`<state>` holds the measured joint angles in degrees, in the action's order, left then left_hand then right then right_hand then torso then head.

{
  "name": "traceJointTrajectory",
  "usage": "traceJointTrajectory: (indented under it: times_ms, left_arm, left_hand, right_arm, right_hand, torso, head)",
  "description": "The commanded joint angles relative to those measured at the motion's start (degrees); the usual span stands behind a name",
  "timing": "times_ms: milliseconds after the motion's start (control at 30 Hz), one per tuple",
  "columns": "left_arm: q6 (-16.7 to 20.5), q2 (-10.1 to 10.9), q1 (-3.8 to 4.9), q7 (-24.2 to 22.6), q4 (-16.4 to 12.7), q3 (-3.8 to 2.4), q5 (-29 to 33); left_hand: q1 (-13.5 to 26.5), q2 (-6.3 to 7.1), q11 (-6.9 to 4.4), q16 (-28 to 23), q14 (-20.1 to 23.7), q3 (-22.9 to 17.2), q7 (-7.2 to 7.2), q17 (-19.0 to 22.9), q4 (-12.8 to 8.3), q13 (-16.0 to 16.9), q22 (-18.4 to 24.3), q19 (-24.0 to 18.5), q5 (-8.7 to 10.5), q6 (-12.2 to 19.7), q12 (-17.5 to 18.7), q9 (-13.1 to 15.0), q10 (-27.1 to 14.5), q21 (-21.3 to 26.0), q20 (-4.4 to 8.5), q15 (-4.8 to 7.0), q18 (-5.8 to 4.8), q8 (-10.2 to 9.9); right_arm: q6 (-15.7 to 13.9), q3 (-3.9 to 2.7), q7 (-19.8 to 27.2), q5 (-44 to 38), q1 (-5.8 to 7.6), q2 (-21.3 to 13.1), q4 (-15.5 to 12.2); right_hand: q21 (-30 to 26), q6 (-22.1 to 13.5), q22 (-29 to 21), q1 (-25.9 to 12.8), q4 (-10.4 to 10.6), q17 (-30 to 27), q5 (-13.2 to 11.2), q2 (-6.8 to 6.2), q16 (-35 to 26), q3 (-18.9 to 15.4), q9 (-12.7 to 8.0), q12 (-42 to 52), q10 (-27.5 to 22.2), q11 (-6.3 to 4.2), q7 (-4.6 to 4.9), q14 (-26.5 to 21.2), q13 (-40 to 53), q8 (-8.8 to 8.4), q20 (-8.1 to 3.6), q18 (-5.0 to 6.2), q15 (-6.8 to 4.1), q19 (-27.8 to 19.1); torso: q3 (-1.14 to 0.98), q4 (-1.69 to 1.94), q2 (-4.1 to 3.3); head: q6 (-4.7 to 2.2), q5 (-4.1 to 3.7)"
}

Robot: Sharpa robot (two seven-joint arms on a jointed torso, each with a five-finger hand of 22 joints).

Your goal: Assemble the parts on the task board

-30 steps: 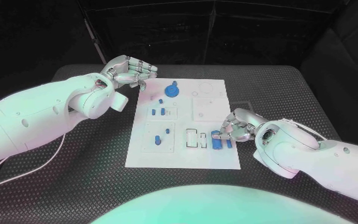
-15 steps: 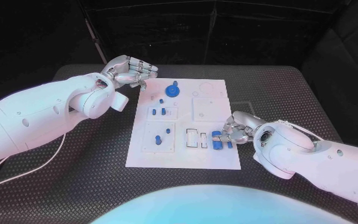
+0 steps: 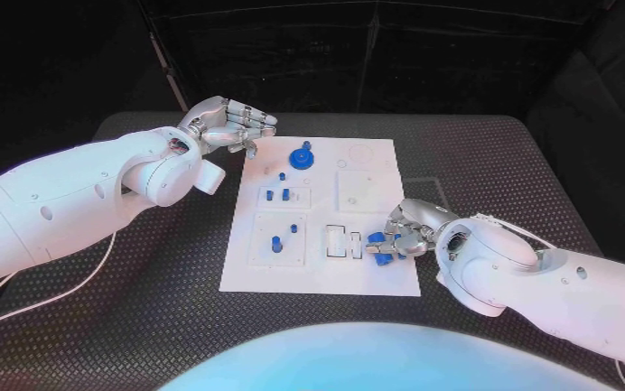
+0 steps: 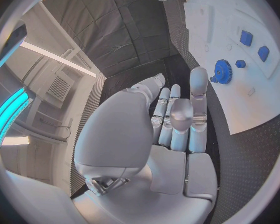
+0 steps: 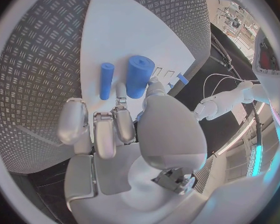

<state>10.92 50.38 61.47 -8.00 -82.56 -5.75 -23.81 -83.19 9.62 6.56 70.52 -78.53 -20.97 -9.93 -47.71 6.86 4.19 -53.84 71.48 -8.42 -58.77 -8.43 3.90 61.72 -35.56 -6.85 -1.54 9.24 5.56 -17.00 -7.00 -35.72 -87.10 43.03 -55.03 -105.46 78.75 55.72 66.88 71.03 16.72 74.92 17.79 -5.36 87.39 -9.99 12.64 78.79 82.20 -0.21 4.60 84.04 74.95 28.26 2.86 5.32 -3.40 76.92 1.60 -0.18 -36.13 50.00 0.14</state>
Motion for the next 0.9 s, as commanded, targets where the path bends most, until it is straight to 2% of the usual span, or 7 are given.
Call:
traceJointTrajectory:
  times_ms: [33, 200, 267, 333, 500, 700, 900]
  left_arm:
    - [-0.5, 0.0, 0.08, 0.0, -0.1, -0.05, 0.3]
    - [-0.5, 0.0, 0.07, 0.0, -0.1, -0.05, 0.3]
    - [-0.5, 0.0, 0.06, -0.1, -0.1, -0.05, 0.3]
    - [-0.5, -0.1, 0.04, -0.1, -0.1, -0.05, 0.3]
    - [-0.6, -0.3, -0.04, -0.1, 0.0, -0.05, 0.3]
    - [-0.6, -0.4, -0.1, -0.1, 0.1, -0.05, 0.3]
    - [-0.7, -0.4, -0.13, 0.0, 0.1, -0.04, 0.3]
  left_hand:
    - [0.5, -0.09, 0.03, 0.0, 0.4, -0.1, -0.43, 0.0, -0.3, 0.0, 0.1, -0.4, 0.01, 0.0, -0.2, 0.0, -0.5, 0.2, -0.14, 0.14, 0.85, 0.4]
    - [0.5, -0.09, 0.03, 0.0, 0.4, -0.1, -0.43, 0.0, -0.3, 0.0, 0.1, -0.4, 0.01, 0.0, -0.2, 0.0, -0.5, 0.2, -0.14, 0.14, 0.85, 0.4]
    - [0.5, -0.09, 0.03, 0.0, 0.4, -0.1, -0.43, 0.0, -0.3, 0.0, 0.1, -0.4, 0.01, 0.0, -0.2, 0.0, -0.5, 0.2, -0.14, 0.14, 0.85, 0.4]
    - [0.5, -0.1, 0.03, 0.0, 0.4, -0.1, -0.43, 0.0, -0.3, 0.0, 0.1, -0.4, 0.01, 0.1, -0.2, 0.0, -0.5, 0.2, -0.15, 0.13, 0.86, 0.4]
    - [0.4, -0.16, 0.03, 0.0, 0.4, -0.1, -0.42, 0.0, -0.4, 0.0, 0.1, -0.4, -0.02, 0.1, -0.3, 0.0, -0.7, 0.3, -0.15, 0.13, 0.86, 0.4]
    - [0.4, -0.17, 0.03, 0.0, 0.4, -0.1, -0.41, 0.0, -0.4, 0.0, 0.1, -0.4, -0.03, 0.1, -0.3, 0.0, -0.7, 0.3, -0.15, 0.13, 0.87, 0.4]
    - [0.4, -0.18, 0.04, 0.0, 0.4, -0.1, -0.42, 0.1, -0.4, 0.0, 0.1, -0.4, -0.03, 0.1, -0.3, 0.0, -0.7, 0.3, -0.15, 0.13, 0.87, 0.4]
  right_arm:
    - [-0.6, 0.45, -0.1, -0.1, -0.52, 0.2, 0.1]
    - [-4.2, 0.45, 1.0, 0.3, -0.56, 0.0, -0.6]
    - [-6.2, 0.44, 1.8, 0.9, -0.57, -0.3, -1.3]
    - [-8.4, 0.44, 2.7, 1.6, -0.58, -0.6, -2.1]
    - [-13.0, 0.42, 4.7, 3.6, -0.57, -1.5, -4.3]
    - [-15.2, 0.39, 5.5, 5.3, -0.55, -1.7, -5.5]
    - [-13.2, 0.38, 5.0, 7.2, -0.53, -0.3, -4.3]
  right_hand:
    - [0.5, 0.2, 0.4, 0.8, -0.1, 8.8, 1.8, 1.37, 0.4, 0.3, 0.5, 0.5, 0.7, -0.01, -0.52, 4.8, 0.9, 0.68, -0.16, -0.65, -0.42, 0.5]
    - [0.8, 0.0, 0.9, 1.7, -0.2, 9.3, 5.6, 2.23, 0.6, 0.2, 0.9, 0.9, 1.1, -0.19, -0.68, 4.9, 1.6, 1.4, -0.35, -0.75, -0.58, 0.8]
    - [0.8, -0.2, 1.0, 2.5, -0.4, 9.4, 8.4, 2.34, 0.6, 0.2, 1.0, 1.1, 1.3, -0.25, -0.74, 4.9, 2.1, 1.6, -0.42, -0.76, -0.67, 0.8]
    - [0.9, -0.3, 1.1, 3.8, -0.6, 9.5, 12.6, 2.12, 0.6, 0.3, 1.1, 1.1, 1.3, -0.33, -0.81, 4.9, 2.2, 1.75, -0.52, -0.76, -0.76, 0.9]
    - [0.9, -0.4, 1.2, 4.9, -0.3, 9.7, 17.6, 2.32, 0.7, 0.3, 1.2, 1.0, 1.4, -0.45, -0.89, 5.0, 2.4, 1.92, -0.59, -0.79, -0.82, 0.9]
    - [0.9, -0.4, 1.2, 4.7, -0.1, 9.8, 18.5, 2.48, 0.8, 0.2, 1.2, 1.1, 1.5, -0.46, -0.89, 5.0, 2.6, 1.96, -0.6, -0.79, -0.83, 0.9]
    - [0.9, -0.3, 1.3, 3.8, 0.0, 9.8, 18.2, 2.72, 0.8, -0.1, 1.2, 0.9, 1.5, -0.43, -0.87, 5.0, 2.6, 1.96, -0.59, -0.8, -0.8, 0.9]
  torso:
    - [-0.01, 0.02, 0.02]
    - [-0.02, -0.04, 0.08]
    - [-0.04, -0.08, 0.09]
    - [-0.07, -0.1, 0.14]
    - [0.05, 0.03, 0.19]
    - [0.04, 0.11, 0.06]
    - [0.12, 0.07, 0.02]
  head:
    - [0.0, -0.02]
    - [0.0, -0.02]
    - [0.0, -0.04]
    - [0.0, -0.05]
    - [0.0, -0.13]
    - [0.0, -0.03]
    - [0.0, 0.04]
